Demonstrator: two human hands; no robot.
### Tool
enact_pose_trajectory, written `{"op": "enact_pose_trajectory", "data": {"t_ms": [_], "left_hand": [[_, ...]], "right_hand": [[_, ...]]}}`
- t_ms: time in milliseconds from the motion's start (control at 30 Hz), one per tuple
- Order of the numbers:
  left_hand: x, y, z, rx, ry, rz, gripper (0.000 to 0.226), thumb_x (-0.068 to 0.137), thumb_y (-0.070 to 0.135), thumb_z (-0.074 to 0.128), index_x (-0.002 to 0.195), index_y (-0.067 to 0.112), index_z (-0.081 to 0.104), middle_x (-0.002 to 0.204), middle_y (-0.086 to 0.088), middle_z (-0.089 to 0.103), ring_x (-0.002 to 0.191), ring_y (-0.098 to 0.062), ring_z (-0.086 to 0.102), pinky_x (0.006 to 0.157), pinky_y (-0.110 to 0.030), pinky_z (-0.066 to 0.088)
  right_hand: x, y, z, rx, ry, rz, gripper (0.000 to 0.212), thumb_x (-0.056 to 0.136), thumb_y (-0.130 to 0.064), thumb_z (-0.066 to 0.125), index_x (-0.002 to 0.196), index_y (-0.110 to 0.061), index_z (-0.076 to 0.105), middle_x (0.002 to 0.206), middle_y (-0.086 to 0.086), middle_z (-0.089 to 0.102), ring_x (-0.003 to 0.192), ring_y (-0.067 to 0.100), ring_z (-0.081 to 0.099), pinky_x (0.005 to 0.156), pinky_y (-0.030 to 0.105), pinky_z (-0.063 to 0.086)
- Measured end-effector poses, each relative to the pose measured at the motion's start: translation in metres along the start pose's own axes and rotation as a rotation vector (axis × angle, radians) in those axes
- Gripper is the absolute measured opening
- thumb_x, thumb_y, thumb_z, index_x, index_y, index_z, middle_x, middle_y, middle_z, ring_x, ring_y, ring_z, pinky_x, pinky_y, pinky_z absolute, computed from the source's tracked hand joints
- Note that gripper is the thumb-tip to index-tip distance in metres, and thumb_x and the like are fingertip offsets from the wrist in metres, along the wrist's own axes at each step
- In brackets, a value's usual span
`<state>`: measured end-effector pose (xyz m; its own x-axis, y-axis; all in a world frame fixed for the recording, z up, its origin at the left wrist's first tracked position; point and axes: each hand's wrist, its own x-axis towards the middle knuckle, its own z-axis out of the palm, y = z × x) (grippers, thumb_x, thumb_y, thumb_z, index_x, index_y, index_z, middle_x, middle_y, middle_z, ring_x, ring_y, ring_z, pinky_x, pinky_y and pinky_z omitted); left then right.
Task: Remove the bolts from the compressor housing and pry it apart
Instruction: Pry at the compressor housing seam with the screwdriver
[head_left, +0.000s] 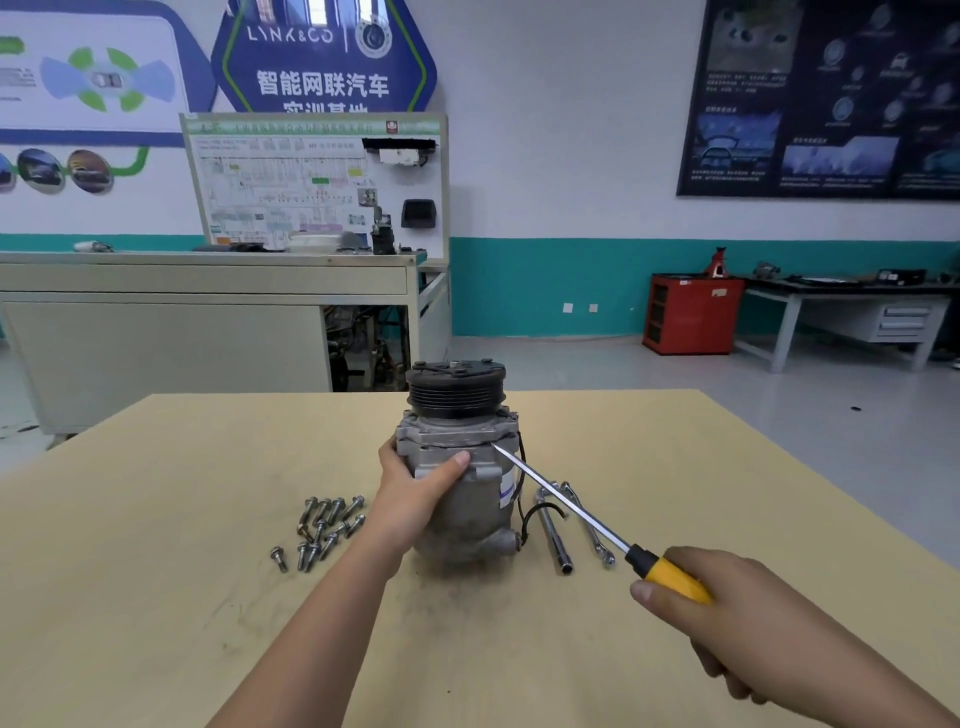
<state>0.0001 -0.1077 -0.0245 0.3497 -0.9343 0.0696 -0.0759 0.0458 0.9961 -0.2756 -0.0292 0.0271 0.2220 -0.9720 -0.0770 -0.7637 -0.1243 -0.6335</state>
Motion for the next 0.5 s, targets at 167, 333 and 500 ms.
{"op": "enact_pose_trajectory", "data": {"t_ms": [167,333,500], "left_hand": [[-0.005,0.004,0.003,0.086,0.097,0.022,0.079,0.076,0.047,0.074,0.138,0.022,0.031,0.122,0.003,0.053,0.106,-0.020,0.053,0.086,-0.031,0.043],[-0.016,0.002,0.015,0.184,0.240,0.136,0.063,0.072,0.042,0.080,0.119,0.020,0.044,0.099,0.012,0.058,0.087,-0.009,0.055,0.072,-0.025,0.043],[-0.023,-0.004,0.026,0.232,0.277,0.217,0.086,0.058,0.030,0.091,0.122,0.026,0.033,0.105,0.020,0.052,0.096,-0.011,0.052,0.085,-0.025,0.040]], "right_hand": [[0.001,0.000,-0.008,-0.016,-0.009,-0.003,0.030,0.090,-0.047,0.049,0.088,-0.018,0.055,0.061,-0.004,0.049,0.033,0.003,0.042,0.038,0.015,0.033],[0.000,-0.011,-0.021,-0.097,-0.018,0.001,0.036,0.091,-0.051,0.047,0.087,-0.016,0.051,0.060,-0.001,0.050,0.033,0.008,0.042,0.035,0.012,0.029],[-0.003,-0.007,-0.011,-0.183,0.062,-0.070,0.039,0.090,-0.054,0.046,0.088,-0.015,0.052,0.066,-0.005,0.049,0.050,0.009,0.047,0.046,0.019,0.035]]}}
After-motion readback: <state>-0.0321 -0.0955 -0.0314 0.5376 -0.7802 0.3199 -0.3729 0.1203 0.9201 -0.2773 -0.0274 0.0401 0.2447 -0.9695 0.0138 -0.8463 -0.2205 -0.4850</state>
